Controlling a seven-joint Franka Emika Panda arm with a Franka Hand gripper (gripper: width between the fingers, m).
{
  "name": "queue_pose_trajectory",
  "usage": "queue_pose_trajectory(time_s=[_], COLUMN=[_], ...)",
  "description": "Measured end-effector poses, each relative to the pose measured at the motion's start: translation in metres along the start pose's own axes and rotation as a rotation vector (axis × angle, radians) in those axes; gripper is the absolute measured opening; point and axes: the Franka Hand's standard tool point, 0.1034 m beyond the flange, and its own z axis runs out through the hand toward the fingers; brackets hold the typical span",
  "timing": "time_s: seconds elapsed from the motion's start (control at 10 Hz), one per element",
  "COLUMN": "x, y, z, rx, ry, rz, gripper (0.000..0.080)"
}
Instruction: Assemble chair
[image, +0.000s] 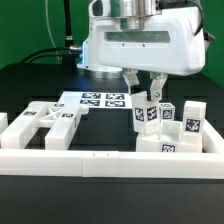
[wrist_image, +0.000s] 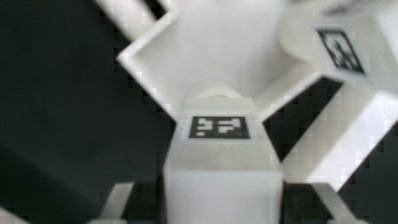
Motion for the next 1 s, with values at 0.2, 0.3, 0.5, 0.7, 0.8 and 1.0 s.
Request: queue_pose_trajectory(time_s=[0.2,0.3,0.5,0.7,0.8,1.0], x=[-0.001,-0.0012,-0.0009,-0.0025,-0.0032,-0.0016], y=[-0.0019,-0.0019,-0.0019,-0.0059,-0.0075,-0.0069], z=[0.0002,0.0003,0.0006,0.0003,0.0008,0.0006], rx=[0.004,0.004,0.003,0.015,0.023,0.021], ry=[-0.002,-0.003,-0.001,0.009,0.016,0.019], rz=[0.138,0.163,0.105,-0.064,-0.176,-0.288], gripper=[0.0284,0.0285,0.045,0.0604,0.0636,0.0646])
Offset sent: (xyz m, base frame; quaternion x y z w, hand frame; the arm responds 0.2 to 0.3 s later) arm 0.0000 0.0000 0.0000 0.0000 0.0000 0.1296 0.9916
